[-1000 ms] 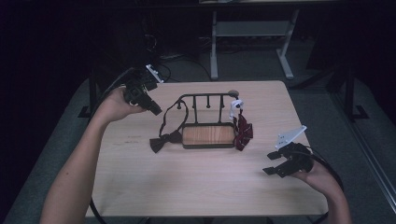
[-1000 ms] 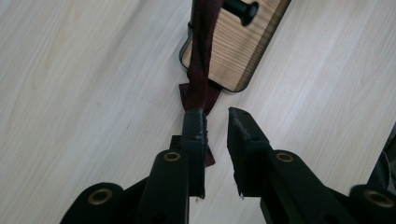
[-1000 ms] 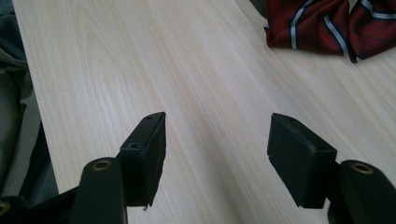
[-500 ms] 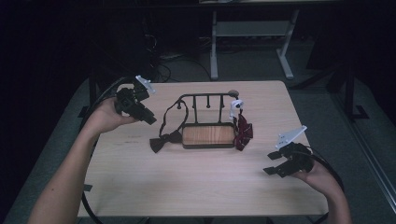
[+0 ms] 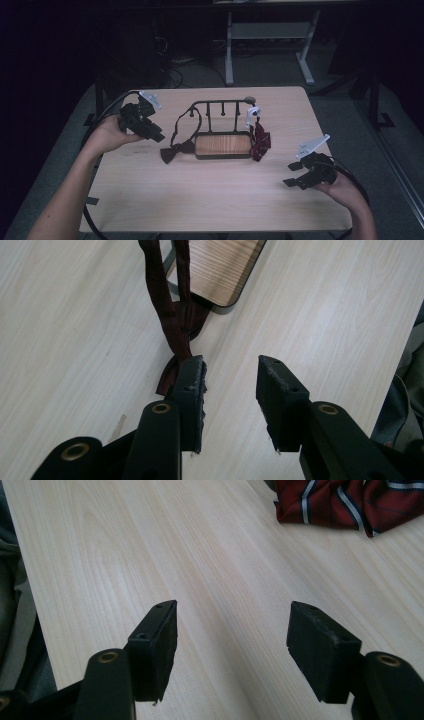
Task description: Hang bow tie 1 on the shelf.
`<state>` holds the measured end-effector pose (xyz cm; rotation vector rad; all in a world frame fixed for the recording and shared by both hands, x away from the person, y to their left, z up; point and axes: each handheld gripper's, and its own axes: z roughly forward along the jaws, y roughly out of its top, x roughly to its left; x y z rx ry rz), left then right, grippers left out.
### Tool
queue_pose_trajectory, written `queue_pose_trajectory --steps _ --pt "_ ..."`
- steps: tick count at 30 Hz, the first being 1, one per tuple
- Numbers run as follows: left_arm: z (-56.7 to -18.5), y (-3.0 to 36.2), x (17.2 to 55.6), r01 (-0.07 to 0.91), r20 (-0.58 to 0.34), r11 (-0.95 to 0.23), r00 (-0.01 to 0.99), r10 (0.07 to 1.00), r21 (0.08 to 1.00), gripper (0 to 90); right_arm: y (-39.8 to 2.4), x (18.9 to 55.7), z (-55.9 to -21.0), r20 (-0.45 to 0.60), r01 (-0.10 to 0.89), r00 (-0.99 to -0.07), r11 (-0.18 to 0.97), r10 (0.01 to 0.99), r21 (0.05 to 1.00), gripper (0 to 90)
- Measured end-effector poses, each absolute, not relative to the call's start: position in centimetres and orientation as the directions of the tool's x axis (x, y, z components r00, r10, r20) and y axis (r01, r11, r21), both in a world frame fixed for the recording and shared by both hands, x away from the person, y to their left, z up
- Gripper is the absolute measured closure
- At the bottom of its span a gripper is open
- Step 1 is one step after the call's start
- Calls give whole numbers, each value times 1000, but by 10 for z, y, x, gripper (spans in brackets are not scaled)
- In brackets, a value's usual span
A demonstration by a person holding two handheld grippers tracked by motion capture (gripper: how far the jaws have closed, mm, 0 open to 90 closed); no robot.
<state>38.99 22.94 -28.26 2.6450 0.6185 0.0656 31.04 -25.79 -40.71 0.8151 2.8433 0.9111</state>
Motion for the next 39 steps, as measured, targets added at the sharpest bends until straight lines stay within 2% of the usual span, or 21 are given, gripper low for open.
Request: queue_pose_trajectory --steps 39 --pt "-335 251 351 438 -86 -785 890 449 438 529 -262 308 -407 116 485 -850 677 514 553 352"
